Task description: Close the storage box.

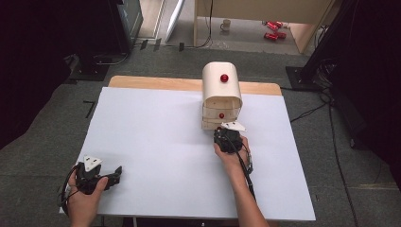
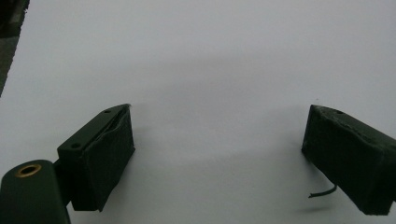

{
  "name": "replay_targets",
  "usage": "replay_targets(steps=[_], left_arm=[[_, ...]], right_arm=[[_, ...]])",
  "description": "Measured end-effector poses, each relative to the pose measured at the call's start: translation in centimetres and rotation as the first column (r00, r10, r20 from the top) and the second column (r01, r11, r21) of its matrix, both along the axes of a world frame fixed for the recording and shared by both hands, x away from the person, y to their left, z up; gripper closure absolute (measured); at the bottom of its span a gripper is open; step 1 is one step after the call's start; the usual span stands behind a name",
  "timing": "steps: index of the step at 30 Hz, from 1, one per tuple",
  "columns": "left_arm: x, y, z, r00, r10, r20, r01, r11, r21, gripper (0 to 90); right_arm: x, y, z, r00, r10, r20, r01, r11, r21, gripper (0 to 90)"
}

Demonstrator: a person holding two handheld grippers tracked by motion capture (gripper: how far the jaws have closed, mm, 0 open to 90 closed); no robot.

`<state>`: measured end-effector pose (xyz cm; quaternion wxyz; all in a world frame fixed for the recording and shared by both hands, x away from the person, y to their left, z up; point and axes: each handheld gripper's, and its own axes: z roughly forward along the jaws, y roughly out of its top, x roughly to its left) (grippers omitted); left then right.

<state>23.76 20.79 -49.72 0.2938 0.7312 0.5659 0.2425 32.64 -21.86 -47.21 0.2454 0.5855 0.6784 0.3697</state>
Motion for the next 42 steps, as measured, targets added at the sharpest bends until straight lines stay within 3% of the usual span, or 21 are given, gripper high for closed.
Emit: replay_targets(steps=[2,3,5,7,8,10,13,20,28,42], left_arm=[[0.0,0.0,0.0,1.0000,0.000,0.000,0.000,1.0000,0.000,9.2],[0.0,0.0,0.0,1.0000,0.000,0.000,0.000,1.0000,0.000,9.2],[0.0,0.0,0.0,1.0000,0.000,0.000,0.000,1.0000,0.000,9.2],[0.0,0.0,0.0,1.0000,0.000,0.000,0.000,1.0000,0.000,9.2],[0.0,0.0,0.0,1.0000,0.000,0.000,0.000,1.0000,0.000,9.2],[0.0,0.0,0.0,1.0000,0.000,0.000,0.000,1.0000,0.000,9.2],[0.0,0.0,0.0,1.0000,0.000,0.000,0.000,1.0000,0.000,9.2],[0.0,0.0,0.0,1.0000,0.000,0.000,0.000,1.0000,0.001,9.2],[0.0,0.0,0.0,1.0000,0.000,0.000,0.000,1.0000,0.001,9.2],[0.0,0.0,0.0,1.0000,0.000,0.000,0.000,1.0000,0.001,9.2]], right_arm=[[0.0,0.0,-0.2,0.9998,0.014,-0.013,-0.014,1.000,0.013,60.3],[-0.2,-0.1,-0.5,0.9990,0.035,-0.027,-0.035,0.999,0.016,51.3],[-0.5,-0.4,-0.8,0.9989,0.035,-0.031,-0.034,0.999,0.016,42.8],[-0.8,-0.7,-1.0,0.9982,0.043,-0.042,-0.042,0.999,0.010,29.0],[-0.8,-0.7,-1.0,0.9982,0.043,-0.042,-0.042,0.999,0.010,29.0],[-1.3,-1.1,-1.3,0.9954,0.061,-0.074,-0.062,0.998,-0.011,12.6],[-2.0,-1.9,-1.6,0.9935,0.070,-0.090,-0.072,0.997,-0.019,4.0],[-3.9,-4.0,-2.0,0.9905,0.103,-0.091,-0.105,0.994,-0.020,0.0],[-6.3,-7.4,-2.8,0.9928,0.061,-0.103,-0.061,0.998,-0.004,0.0],[-8.7,-10.6,-2.9,0.9935,0.034,-0.109,-0.038,0.998,-0.040,0.0]])
